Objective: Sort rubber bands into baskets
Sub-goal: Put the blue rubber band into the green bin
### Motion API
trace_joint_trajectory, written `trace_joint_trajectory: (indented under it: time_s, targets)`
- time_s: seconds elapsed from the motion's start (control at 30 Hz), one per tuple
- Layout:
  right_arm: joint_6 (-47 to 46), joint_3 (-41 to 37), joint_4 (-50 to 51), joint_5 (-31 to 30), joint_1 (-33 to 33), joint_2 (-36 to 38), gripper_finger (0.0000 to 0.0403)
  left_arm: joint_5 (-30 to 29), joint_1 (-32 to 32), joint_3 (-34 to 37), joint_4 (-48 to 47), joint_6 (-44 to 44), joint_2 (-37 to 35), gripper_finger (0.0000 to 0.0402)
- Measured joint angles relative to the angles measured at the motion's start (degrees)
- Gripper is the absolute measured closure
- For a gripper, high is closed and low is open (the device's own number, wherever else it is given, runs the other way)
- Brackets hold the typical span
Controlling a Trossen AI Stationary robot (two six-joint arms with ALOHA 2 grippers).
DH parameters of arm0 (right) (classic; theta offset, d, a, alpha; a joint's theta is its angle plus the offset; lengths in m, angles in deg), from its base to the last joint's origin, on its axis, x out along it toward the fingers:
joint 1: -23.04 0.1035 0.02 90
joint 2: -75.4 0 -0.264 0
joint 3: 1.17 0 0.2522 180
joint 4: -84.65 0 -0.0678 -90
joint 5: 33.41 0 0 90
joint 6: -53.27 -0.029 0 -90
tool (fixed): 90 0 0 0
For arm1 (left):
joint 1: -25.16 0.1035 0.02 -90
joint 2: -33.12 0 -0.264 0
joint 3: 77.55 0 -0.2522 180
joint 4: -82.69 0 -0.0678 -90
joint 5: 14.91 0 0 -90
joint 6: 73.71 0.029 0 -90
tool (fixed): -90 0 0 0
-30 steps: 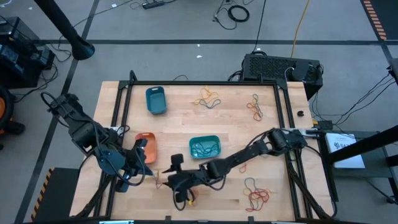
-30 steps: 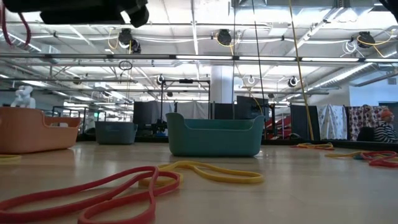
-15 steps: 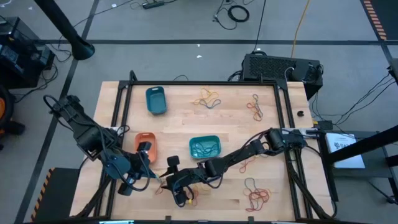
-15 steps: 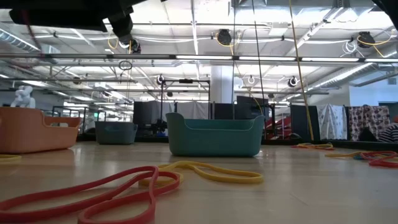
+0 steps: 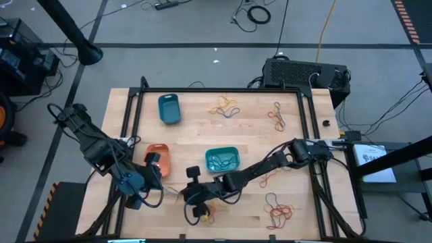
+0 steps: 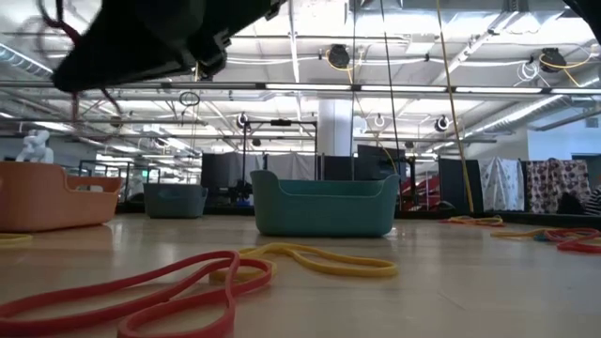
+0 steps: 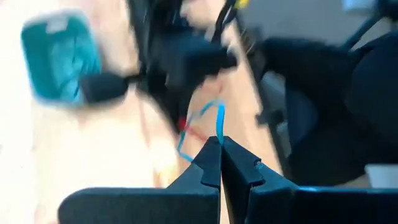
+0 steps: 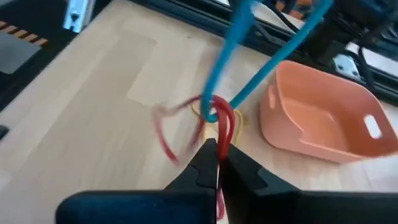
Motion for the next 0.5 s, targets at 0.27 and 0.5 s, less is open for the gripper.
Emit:
trace_joint_trajectory:
  time_s: [0.27, 0.5]
  targets:
    - [-1.8, 0.0, 5.6, -10.8, 2.1, 2.4, 0.0402, 1.4, -0.3, 0.2, -20.1, -13.6, 0.0, 0.04]
    - [-7.4, 0.0, 14.8, -33.7, 4.8, 4.5, 0.0402, 5.0, -1.9, 0.7, -23.8, -20.2, -0.4, 0.04]
